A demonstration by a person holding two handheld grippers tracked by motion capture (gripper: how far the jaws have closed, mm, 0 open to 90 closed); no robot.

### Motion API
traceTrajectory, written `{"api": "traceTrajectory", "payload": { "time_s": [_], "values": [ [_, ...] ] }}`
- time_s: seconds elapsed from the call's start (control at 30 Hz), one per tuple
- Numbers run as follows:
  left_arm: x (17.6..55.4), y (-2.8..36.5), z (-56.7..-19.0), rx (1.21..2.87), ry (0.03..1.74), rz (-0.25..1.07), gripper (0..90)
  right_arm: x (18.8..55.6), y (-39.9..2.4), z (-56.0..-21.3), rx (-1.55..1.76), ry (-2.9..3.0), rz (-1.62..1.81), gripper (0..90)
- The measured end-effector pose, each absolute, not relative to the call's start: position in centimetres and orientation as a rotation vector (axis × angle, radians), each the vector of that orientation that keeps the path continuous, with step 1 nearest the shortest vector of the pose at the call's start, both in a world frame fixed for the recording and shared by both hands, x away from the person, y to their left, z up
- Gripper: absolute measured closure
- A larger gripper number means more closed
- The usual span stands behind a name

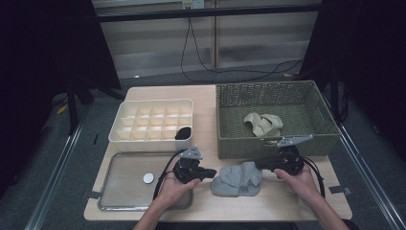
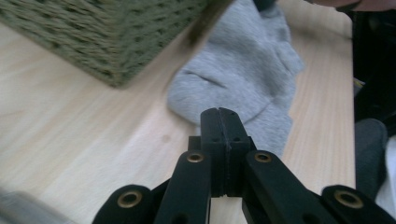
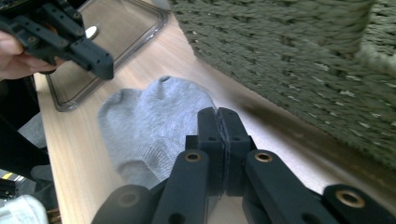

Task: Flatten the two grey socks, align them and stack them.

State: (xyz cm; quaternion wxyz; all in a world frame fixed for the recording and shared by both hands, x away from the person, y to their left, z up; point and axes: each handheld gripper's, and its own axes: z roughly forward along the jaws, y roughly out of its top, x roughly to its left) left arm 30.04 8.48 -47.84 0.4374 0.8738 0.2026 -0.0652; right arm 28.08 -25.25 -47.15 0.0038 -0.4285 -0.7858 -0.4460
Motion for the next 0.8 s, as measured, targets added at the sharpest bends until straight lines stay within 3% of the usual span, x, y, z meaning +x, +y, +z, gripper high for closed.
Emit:
{"api": "traceTrajectory", "payload": {
  "time_s": [0.33,0.8],
  "values": [
    [28.1,4.7,-49.9,2.269,0.45,-0.209,88.8,28.2,-25.1,-46.9,-1.333,-2.461,-1.414,89.3],
    [28.1,6.5,-49.8,2.313,0.426,-0.18,89.1,26.9,-24.8,-47.0,-1.302,-2.458,-1.419,89.2]
  ]
}}
